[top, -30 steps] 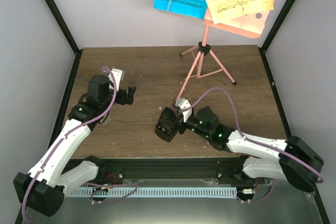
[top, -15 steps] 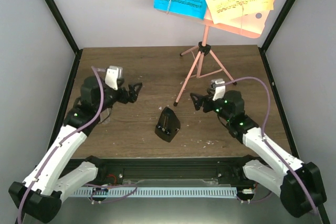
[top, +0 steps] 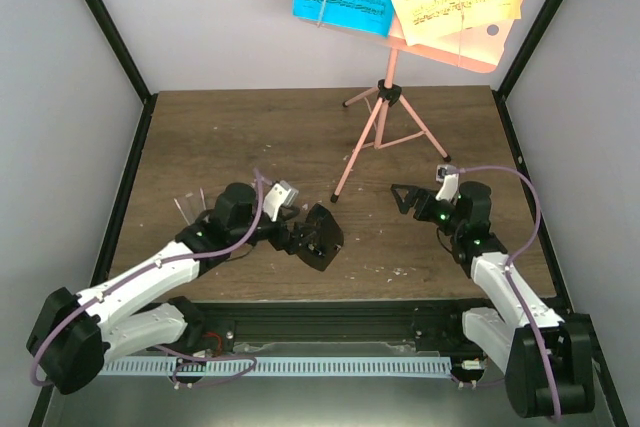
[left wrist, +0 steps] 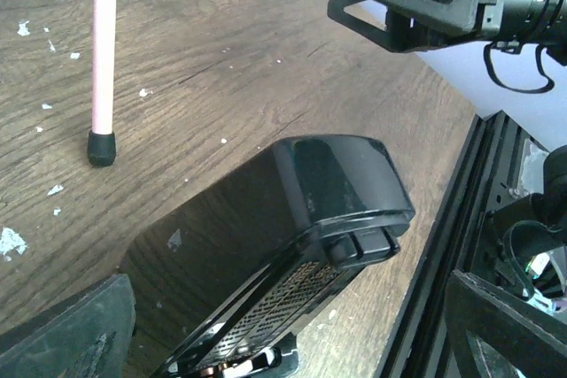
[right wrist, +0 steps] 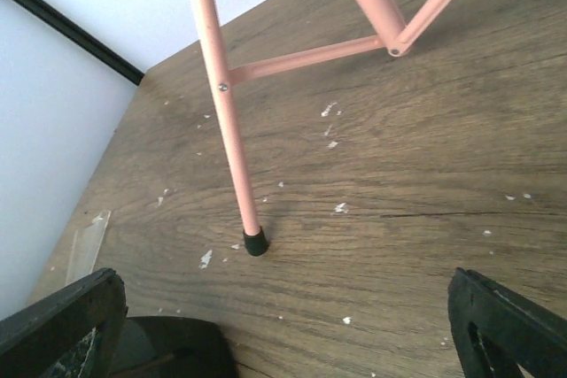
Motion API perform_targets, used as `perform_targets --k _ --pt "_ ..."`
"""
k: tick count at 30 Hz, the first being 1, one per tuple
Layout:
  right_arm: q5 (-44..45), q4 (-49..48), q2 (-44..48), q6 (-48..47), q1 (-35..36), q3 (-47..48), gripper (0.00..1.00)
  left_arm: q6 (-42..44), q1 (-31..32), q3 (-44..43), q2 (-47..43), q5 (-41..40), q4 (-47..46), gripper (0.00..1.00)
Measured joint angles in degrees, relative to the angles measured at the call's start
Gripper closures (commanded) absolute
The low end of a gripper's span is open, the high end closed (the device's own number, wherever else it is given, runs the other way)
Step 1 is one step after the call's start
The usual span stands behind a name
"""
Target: Pack up the instrument practice props
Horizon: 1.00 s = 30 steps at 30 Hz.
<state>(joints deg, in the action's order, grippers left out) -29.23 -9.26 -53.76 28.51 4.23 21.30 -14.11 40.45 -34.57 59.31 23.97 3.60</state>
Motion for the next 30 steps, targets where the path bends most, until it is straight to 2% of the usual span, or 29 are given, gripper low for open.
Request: perform_targets --k 7,14,20,30 --pt "-2.3 -0.5 1.4 0.3 0.0 0.0 0.0 3.0 0.2 2.9 0.7 2.6 -5.2 0.06" --pt "-3.0 -1.0 1.8 0.5 0.0 -0.5 0.0 6.7 0.4 3.2 1.5 3.1 -5.7 0.2" --pt "-3.2 -1.4 1.8 0.7 0.0 -0.9 0.0 8.6 1.2 3.3 1.6 0.2 -5.7 0.34" --pt "-3.3 -1.8 1.8 0.9 0.0 -0.9 0.0 10.3 3.1 3.3 1.7 -5.7 -5.6 0.45"
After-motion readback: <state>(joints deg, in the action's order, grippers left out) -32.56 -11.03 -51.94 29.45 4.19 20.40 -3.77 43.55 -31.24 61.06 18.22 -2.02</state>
